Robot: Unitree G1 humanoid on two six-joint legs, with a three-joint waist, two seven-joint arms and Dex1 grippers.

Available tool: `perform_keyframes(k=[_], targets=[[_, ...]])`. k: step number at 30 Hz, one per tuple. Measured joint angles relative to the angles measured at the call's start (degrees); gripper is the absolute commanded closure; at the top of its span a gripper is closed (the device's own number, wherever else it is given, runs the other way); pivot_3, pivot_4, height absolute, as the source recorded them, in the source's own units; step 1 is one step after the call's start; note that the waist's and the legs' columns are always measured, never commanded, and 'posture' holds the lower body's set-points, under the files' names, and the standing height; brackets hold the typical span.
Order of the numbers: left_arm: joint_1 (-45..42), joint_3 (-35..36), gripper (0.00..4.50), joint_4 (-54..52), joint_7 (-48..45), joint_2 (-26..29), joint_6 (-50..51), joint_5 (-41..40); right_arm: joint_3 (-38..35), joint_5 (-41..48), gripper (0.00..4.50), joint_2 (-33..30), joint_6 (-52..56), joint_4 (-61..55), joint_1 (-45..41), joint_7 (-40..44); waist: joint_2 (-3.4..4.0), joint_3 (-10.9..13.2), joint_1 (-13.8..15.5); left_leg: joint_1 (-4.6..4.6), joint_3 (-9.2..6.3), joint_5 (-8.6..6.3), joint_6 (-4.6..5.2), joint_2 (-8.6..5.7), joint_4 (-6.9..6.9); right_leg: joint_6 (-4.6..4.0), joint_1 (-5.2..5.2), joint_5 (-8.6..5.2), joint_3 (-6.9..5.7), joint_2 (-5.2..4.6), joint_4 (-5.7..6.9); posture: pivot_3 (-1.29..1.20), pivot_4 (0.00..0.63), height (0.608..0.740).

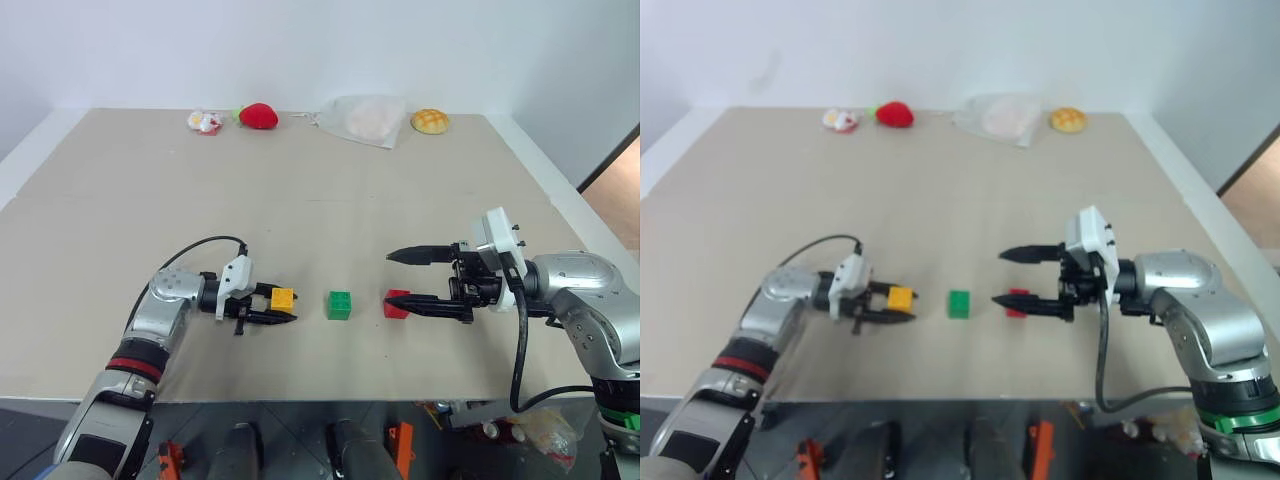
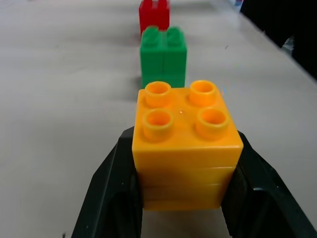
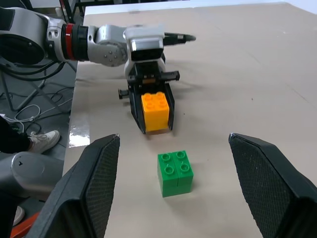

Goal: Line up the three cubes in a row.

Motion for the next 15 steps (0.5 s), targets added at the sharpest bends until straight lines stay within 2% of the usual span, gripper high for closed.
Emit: perform_keyframes(k=[10,12,15], targets=[[-1.47,0.07,3.13,3.18,-0.59,-0.58,-2.99,0.66,0.12,-0.13,0.85,0.45,-0.62,1.0,-0.25,-0.24,0.0,0.0,0.0,0.01,0.0,0.0,0.0,0.0,0.02,0.02,0.01,0.02,0.0,0.0,0.0,0.0,0.15,0.739],[-1.47,0.29,2.09,3.36,-0.64,-0.73,-2.78,0.45,0.12,-0.17,0.85,0.62,-0.76,1.05,-0.38,-0.26,0.0,0.0,0.0,0.01,0.0,0.0,0.0,0.0,0.02,0.02,0.02,0.02,0.0,0.0,0.0,0.0,0.15,0.739],[-1.47,0.63,1.15,3.41,-0.95,-0.81,-1.05,-0.21,0.12,-0.44,0.85,0.67,-0.86,1.1,-0.88,-0.27,0.0,0.0,0.0,0.01,0.0,0.0,0.0,0.0,0.02,0.02,0.02,0.02,0.0,0.0,0.0,0.0,0.15,0.739]])
